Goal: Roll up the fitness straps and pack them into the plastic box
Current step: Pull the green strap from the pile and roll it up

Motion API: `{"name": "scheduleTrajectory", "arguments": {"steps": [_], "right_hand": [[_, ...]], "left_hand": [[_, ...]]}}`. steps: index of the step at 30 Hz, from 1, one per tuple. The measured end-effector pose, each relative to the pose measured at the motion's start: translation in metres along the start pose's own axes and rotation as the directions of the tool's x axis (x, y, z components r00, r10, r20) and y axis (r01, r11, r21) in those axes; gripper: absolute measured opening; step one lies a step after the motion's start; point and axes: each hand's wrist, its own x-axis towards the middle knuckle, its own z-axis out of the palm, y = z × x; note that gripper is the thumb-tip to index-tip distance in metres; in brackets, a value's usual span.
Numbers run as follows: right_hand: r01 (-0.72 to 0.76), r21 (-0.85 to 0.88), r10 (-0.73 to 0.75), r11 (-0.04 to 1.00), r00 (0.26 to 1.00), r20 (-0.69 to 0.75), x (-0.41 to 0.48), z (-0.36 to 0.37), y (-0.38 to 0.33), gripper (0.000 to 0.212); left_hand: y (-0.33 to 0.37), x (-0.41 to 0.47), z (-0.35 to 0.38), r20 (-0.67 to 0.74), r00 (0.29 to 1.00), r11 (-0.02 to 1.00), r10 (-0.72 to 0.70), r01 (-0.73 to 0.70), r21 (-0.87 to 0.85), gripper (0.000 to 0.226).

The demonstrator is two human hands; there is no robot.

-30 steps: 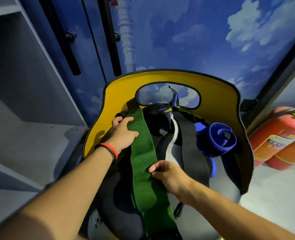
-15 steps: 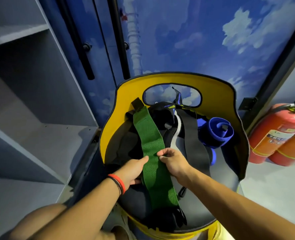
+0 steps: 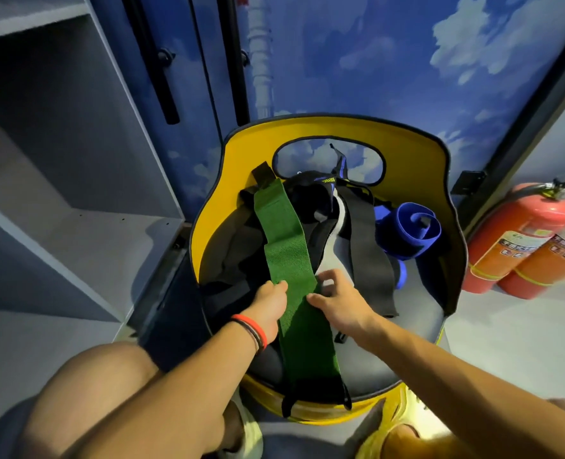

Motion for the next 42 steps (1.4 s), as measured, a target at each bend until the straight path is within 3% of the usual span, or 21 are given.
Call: {"name": "scheduleTrajectory", "arguments": {"steps": [3, 7, 12, 14, 16, 19, 23, 28, 32, 36, 42], "right_hand": [[0.052, -0.210, -0.052, 0.976, 0.999, 0.009, -0.006, -0.007, 0.023, 0.029], [0.132, -0.325, -0.134, 0.936, 0.991, 0.017, -0.008, -0.014, 0.041, 0.033], [0.065, -0.183, -0.064, 0.981, 0.998, 0.011, -0.004, -0.014, 0.051, 0.029], [0.054, -0.144, -0.059, 0.988, 0.998, -0.032, -0.001, -0.011, 0.054, 0.030], [0.051, -0.117, -0.060, 0.992, 0.996, -0.072, 0.001, -0.008, 0.056, 0.031], [0.053, -0.130, -0.066, 0.990, 0.993, -0.096, 0.001, -0.004, 0.057, 0.030], [0.081, -0.154, -0.096, 0.985, 0.991, -0.094, -0.005, -0.009, 0.053, 0.027], [0.144, -0.455, -0.180, 0.879, 0.983, -0.036, -0.012, -0.018, 0.056, 0.034], [0.121, -0.446, -0.135, 0.887, 0.991, -0.001, -0.014, -0.020, 0.057, 0.030], [0.098, -0.338, -0.099, 0.936, 0.995, 0.013, -0.019, -0.019, 0.054, 0.026], [0.233, -0.415, -0.238, 0.880, 0.970, 0.040, -0.024, -0.022, 0.053, 0.029]], "left_hand": [[0.003, 0.007, 0.001, -0.027, 0.999, 0.998, 0.028, -0.027, 0.048, 0.057], [0.022, -0.014, 0.007, -0.014, 0.995, 0.995, 0.094, -0.094, 0.015, 0.061], [0.019, -0.013, 0.009, 0.065, 0.994, 0.992, 0.083, -0.076, -0.099, 0.083], [0.017, -0.017, 0.006, 0.053, 0.993, 0.993, 0.103, -0.099, -0.066, 0.089], [0.017, -0.025, 0.004, -0.027, 0.987, 0.988, 0.156, -0.156, 0.007, 0.081], [0.011, -0.041, -0.002, -0.160, 0.957, 0.958, 0.241, -0.209, 0.194, 0.051], [-0.006, -0.059, -0.008, -0.108, 0.951, 0.854, 0.289, -0.205, 0.477, 0.026], [-0.032, -0.078, -0.016, -0.072, 0.942, 0.738, 0.328, -0.208, 0.642, 0.024], [-0.050, -0.089, -0.016, -0.034, 0.932, 0.708, 0.362, -0.251, 0.660, 0.034], [-0.054, -0.092, -0.015, -0.075, 0.924, 0.772, 0.374, -0.265, 0.577, 0.036], [-0.049, -0.085, -0.013, -0.121, 0.924, 0.826, 0.362, -0.258, 0.502, 0.027]]}}
